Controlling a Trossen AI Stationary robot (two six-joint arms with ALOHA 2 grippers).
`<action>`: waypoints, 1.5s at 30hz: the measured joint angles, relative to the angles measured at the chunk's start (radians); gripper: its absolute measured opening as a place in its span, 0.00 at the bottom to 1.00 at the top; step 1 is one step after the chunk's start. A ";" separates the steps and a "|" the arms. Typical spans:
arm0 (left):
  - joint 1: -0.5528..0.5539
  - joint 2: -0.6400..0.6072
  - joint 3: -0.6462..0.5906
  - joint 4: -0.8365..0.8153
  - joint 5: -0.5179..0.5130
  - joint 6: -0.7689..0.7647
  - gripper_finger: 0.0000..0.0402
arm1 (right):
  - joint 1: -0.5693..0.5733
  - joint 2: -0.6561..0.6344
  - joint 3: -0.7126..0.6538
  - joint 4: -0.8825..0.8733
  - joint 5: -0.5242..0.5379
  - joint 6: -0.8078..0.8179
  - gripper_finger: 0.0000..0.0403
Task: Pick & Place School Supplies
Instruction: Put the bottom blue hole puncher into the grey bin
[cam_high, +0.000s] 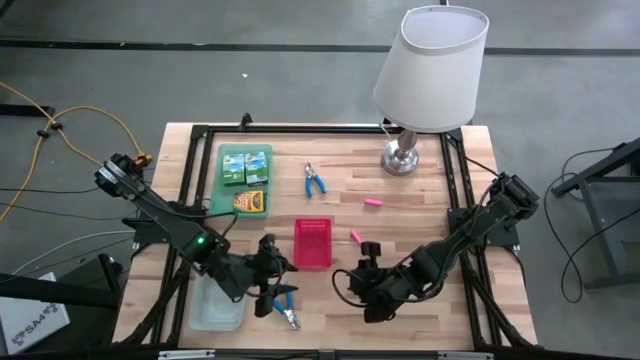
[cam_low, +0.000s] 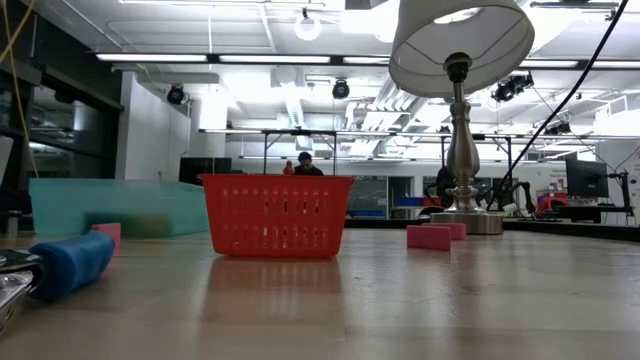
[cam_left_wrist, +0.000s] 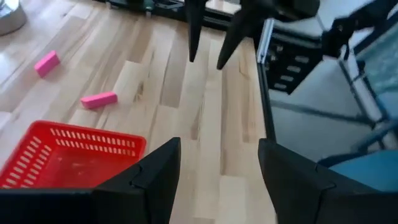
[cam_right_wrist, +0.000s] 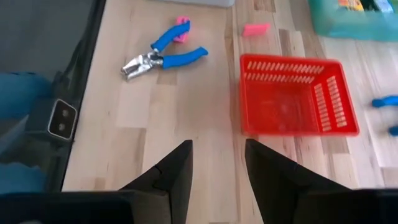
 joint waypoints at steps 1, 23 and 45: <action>0.000 0.003 0.000 -0.007 0.016 0.032 0.52 | 0.000 0.000 0.000 -0.007 0.000 0.006 0.34; 0.009 0.254 0.001 -0.160 0.435 0.229 0.52 | 0.000 0.000 0.000 -0.025 0.000 0.008 0.34; -0.007 0.331 0.001 -0.219 0.446 0.255 0.52 | 0.002 -0.001 0.000 -0.025 -0.050 0.056 0.34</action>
